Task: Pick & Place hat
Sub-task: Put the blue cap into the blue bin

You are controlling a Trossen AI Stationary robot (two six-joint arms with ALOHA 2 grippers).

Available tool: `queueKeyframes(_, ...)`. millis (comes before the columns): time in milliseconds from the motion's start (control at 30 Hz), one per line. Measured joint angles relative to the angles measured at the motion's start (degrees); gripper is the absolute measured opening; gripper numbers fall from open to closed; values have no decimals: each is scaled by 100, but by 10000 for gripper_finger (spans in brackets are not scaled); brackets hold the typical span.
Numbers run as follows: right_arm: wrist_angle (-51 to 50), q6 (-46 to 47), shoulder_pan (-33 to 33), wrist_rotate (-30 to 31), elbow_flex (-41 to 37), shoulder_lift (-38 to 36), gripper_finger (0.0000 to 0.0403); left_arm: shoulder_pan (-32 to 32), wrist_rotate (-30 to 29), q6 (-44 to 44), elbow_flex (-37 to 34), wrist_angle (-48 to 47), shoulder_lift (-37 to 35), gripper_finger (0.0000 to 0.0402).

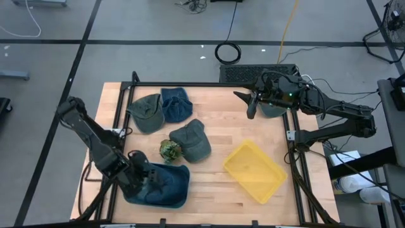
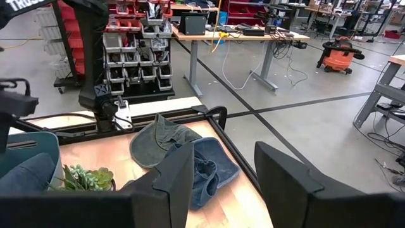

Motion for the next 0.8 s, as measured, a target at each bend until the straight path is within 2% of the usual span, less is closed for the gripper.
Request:
queueKeyframes(467, 0, 13, 0, -2, 0, 0, 155, 519, -517, 1176, 0, 1, -1039, 390)
queueKeyframes(633, 1, 298, 0, -2, 0, 0, 155, 706, -896, 1324, 0, -1, -1387, 390)
queueKeyframes(800, 2, 304, 0, -2, 0, 0, 155, 850, -1027, 1545, 0, -44, -1603, 390)
